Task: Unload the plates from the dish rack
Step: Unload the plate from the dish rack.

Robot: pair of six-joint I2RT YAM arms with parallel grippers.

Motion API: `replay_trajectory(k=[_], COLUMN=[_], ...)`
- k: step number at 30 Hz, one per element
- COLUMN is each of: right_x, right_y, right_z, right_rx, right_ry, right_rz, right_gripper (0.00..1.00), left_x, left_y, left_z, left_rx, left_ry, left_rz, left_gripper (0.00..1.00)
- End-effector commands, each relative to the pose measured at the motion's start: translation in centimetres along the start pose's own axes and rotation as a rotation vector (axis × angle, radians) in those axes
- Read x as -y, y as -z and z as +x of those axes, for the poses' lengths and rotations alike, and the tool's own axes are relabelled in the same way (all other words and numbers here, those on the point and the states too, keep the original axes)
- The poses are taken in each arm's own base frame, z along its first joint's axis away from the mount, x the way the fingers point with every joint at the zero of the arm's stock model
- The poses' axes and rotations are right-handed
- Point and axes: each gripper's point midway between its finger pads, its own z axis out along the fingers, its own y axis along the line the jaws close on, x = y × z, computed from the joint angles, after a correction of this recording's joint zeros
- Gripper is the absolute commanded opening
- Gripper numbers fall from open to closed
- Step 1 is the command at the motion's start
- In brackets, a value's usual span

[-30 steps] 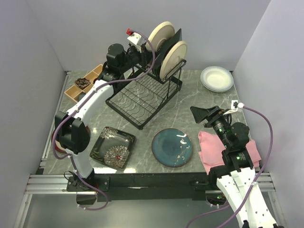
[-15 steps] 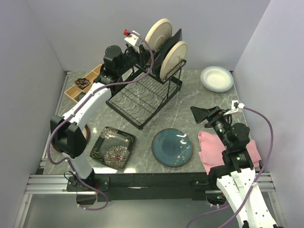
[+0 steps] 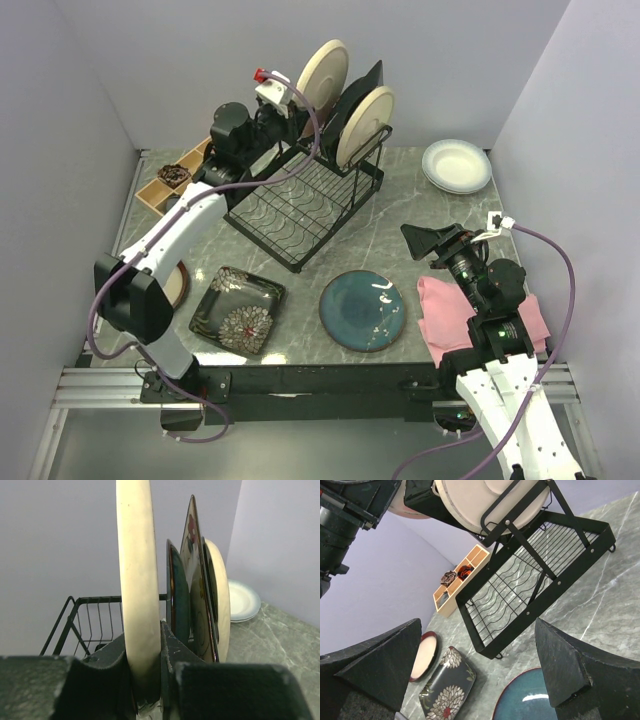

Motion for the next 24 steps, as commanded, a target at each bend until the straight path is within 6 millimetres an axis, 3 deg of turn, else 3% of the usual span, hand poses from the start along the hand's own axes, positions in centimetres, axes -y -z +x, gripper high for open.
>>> replay_trajectory(k=[1, 11, 14, 18, 24], right_x=[-0.9, -1.2, -1.6, -2.3, -3.3], right_y=[0.1, 0.1, 0.1, 0.3, 0.8], right_z=[-0.6, -0.7, -1.0, -0.9, -0.6], right_rx=[0.019, 0.009, 0.008, -0.019, -0.065], right_ry=[0.014, 0.002, -0.013, -0.075, -0.121], right_rz=[-0.030, -0.031, -0.035, -0.037, -0.061], right_gripper=[1.00, 1.00, 1.00, 1.00, 1.00], left_x=[-0.2, -1.0, 0.0, 3.1, 4.0], left_y=[3.2, 6.1, 6.8, 7.5, 10.2], left_z=[-12.2, -14.1, -14.9, -15.2, -15.0], left_rx=[0.319, 0.320, 0.312, 0.276, 0.253], left_ry=[-0.126, -0.222, -0.295, -0.420, -0.462], left_rz=[-0.058, -0.161, -0.187, -0.202, -0.255], left_gripper=[0.01, 0.01, 0.01, 0.01, 0.01])
